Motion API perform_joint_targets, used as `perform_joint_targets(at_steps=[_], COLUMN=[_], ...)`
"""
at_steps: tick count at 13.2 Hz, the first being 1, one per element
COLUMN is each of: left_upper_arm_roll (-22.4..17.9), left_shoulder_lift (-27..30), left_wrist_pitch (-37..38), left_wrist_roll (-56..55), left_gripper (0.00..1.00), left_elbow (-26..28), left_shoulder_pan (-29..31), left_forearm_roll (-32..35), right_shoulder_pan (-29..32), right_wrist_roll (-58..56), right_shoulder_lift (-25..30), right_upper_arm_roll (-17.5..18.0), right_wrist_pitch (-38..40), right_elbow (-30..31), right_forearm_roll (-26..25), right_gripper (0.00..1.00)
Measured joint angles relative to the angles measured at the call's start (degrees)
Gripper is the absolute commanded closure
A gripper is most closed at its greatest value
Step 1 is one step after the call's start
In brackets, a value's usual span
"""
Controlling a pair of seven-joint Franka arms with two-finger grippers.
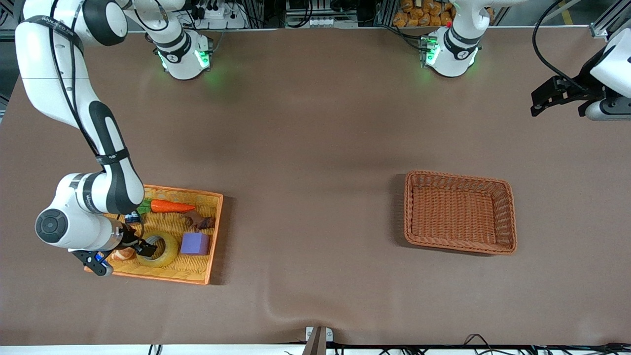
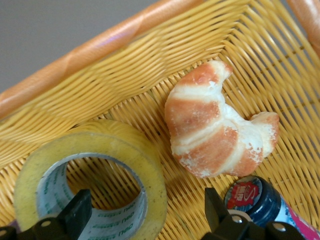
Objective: Transfer tape with both arms
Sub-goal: 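Close the right gripper on the rim of the tape roll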
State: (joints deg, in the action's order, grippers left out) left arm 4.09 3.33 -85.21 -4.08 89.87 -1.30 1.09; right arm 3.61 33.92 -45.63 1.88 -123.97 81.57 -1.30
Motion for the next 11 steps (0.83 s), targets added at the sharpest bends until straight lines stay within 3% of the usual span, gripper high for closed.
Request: perform_joint_targets(at_steps=[2,4,5,6,11], left_upper_arm_roll=[-0.06,-0.09,-0.10,-0.10,-0.10], left_shoulder_lift=[-0.14,-0.30,-0.34,-0.38,-0.39], left_wrist_pitch=[0.00,0.00,-0.01,-0.01,-0.01], left_wrist_roll=[0.00,0.00,0.00,0.00,0.00], left_gripper=[0.00,0.00,0.00,0.00,0.00], left_elbow=[0.00,0.00,0.00,0.00,0.00], left_shoulder_pan=[0.03,0.05,0.06,0.06,0.06], left_forearm_roll=[0.00,0.11,0.14,0.15,0.18], right_shoulder_pan=[0.07,0.07,0.07,0.06,0.06], right_wrist_roll=[0.01,0.02,0.02,0.02,0.00], right_shoulder_lift=[-0.56,-1.08,-1.20,-1.21,-1.21], right_upper_arm_roll=[-0.03,-0.03,-0.02,-0.02,-0.01], right_wrist_pitch=[0.00,0.00,0.00,0.00,-0.01], right_elbow=[0.01,0.01,0.01,0.00,-0.06], right_forearm_roll=[0.04,0.05,0.05,0.05,0.06], right_gripper=[0.02,0.75,0.95,1.00,1.00])
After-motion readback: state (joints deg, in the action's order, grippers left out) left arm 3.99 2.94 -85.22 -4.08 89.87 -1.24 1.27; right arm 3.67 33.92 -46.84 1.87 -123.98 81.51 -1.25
